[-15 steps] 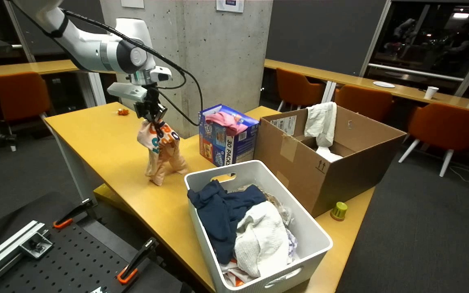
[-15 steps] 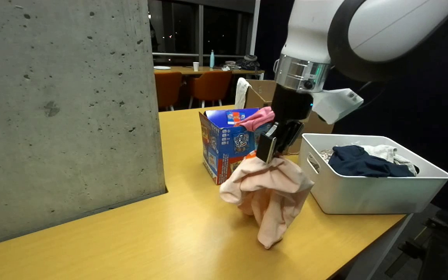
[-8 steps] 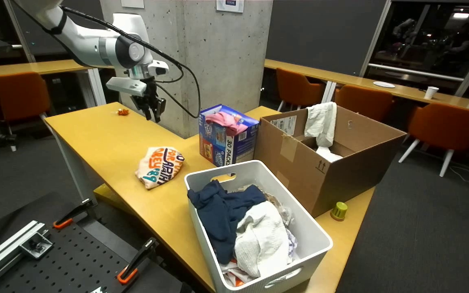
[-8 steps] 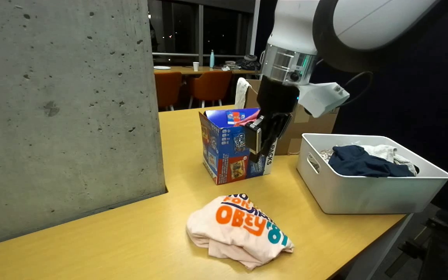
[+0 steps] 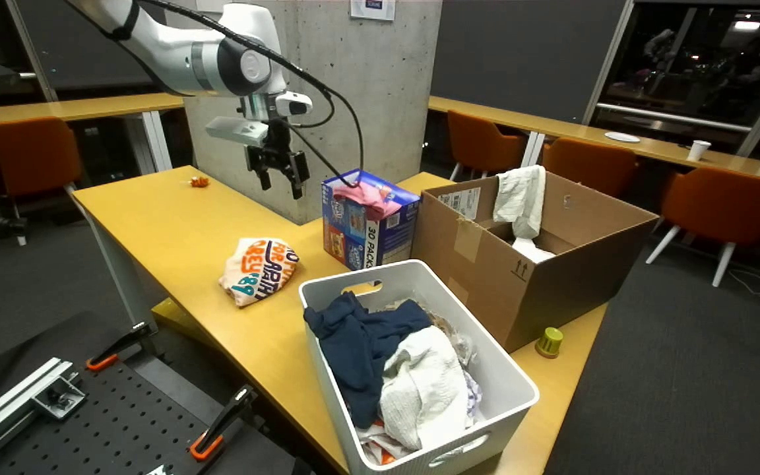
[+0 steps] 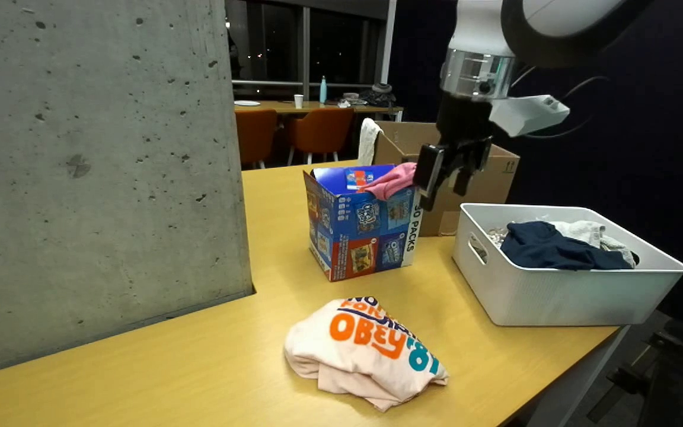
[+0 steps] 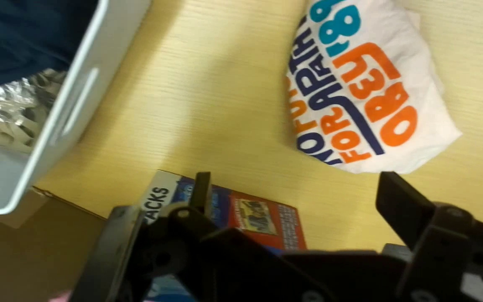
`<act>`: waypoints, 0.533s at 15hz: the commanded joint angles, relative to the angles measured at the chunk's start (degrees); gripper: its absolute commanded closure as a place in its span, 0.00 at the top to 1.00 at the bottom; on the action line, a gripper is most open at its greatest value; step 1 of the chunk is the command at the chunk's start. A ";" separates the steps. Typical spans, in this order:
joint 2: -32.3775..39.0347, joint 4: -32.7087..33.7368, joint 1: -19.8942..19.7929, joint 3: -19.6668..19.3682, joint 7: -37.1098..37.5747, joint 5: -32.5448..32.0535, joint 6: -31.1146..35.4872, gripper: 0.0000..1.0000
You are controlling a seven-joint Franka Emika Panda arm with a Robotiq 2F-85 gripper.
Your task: Pick up the peach shirt with the brown toy from the white basket and put it on the table
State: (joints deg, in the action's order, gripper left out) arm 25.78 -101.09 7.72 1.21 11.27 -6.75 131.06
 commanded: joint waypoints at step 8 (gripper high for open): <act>-10.85 -6.76 -7.15 -4.39 0.47 0.71 -11.47 1.00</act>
State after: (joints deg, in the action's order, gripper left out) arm 16.72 -106.57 0.97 -3.08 11.39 -6.75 121.59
